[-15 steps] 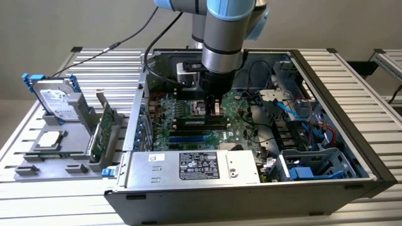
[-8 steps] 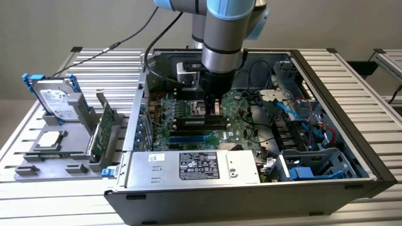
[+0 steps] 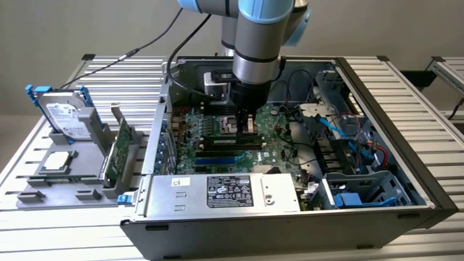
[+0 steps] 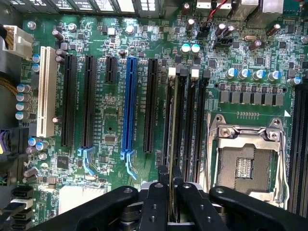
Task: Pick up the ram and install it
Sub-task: 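Insert the ram into the slot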
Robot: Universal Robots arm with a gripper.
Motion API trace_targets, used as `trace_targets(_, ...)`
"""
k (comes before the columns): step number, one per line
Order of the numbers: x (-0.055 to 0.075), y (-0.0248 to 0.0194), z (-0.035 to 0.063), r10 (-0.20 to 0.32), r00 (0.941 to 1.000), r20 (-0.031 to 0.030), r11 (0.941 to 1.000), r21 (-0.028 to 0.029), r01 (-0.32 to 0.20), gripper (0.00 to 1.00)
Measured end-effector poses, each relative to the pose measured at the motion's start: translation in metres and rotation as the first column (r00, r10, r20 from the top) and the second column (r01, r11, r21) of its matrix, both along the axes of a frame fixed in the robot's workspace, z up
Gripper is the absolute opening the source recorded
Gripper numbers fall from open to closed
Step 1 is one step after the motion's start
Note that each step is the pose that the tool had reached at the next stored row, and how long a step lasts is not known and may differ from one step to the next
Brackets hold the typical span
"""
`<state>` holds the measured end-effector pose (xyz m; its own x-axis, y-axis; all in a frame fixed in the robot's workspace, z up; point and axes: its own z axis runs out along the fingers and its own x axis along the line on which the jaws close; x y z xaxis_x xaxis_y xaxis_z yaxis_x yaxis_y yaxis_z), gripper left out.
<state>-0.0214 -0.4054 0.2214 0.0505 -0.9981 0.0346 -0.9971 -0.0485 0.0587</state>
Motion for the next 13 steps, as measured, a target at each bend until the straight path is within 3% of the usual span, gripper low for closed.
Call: trace_targets(13, -0.0009, 0.0001, -0.0013, 0.0, 1.0, 0.0, 1.0, -0.0038, 0.0, 0.14)
